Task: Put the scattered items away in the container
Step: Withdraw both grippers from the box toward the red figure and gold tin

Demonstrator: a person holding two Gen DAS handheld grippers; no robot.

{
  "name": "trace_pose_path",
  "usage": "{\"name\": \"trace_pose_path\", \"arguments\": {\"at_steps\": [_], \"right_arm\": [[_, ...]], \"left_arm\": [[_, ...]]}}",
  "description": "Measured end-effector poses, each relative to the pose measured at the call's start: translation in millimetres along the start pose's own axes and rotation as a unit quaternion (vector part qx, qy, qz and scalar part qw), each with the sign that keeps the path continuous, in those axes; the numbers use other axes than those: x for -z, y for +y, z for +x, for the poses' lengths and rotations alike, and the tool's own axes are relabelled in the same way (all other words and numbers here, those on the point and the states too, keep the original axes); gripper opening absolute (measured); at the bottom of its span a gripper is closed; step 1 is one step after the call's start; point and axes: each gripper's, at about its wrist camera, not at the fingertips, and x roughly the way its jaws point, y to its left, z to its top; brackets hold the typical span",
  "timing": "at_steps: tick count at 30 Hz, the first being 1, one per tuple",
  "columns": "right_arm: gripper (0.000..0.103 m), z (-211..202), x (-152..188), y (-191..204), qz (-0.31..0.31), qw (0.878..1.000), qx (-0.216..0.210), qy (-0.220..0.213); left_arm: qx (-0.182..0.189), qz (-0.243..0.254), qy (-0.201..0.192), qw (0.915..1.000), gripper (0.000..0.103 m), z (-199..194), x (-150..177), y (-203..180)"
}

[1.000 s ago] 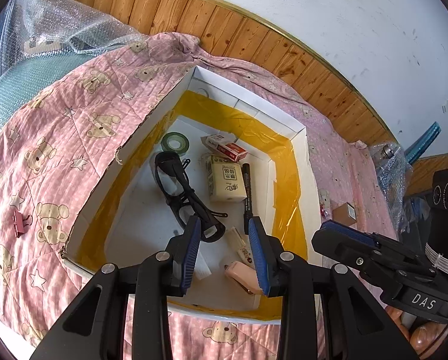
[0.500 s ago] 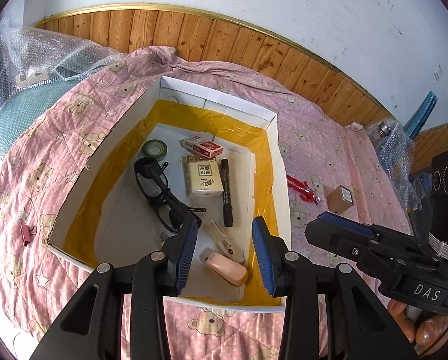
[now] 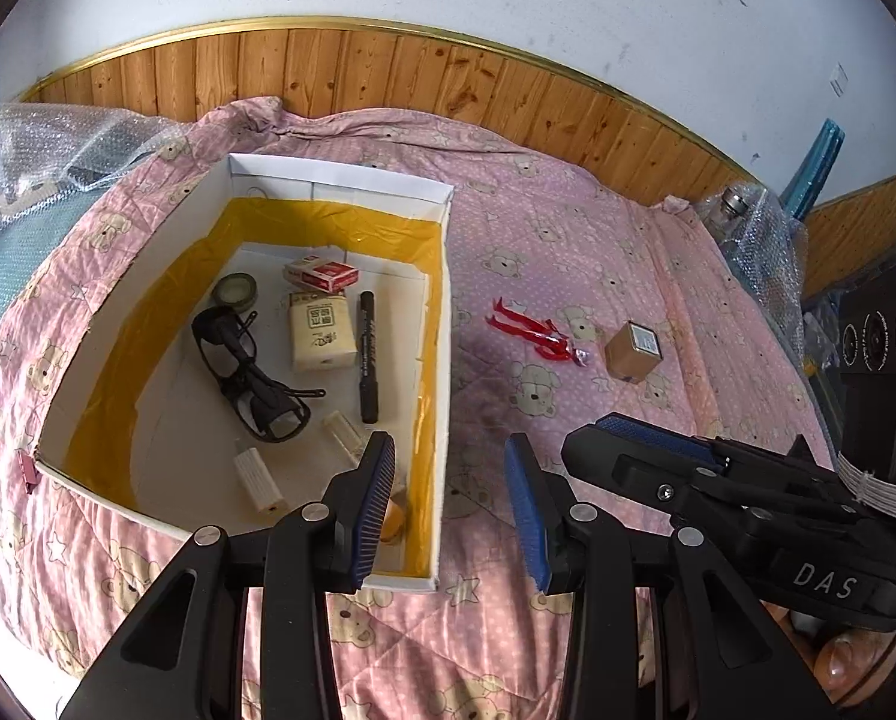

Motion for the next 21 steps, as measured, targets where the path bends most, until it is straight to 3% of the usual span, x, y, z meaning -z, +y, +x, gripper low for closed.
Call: {"name": "trace_pose_path", "arguments": {"at_steps": [8, 21], "right_arm": [[0.037, -26, 8, -41, 0.038, 0.999, 0.007, -0.017], [0.037, -55, 13, -86, 0.077, 0.996, 0.018, -0.036]], "left_arm": [[0.012, 0.037, 0.018, 0.9991, 0.040, 15, 4, -47], [0.006, 0.059, 0.043, 0.9973, 0.040, 44, 1, -84]]}}
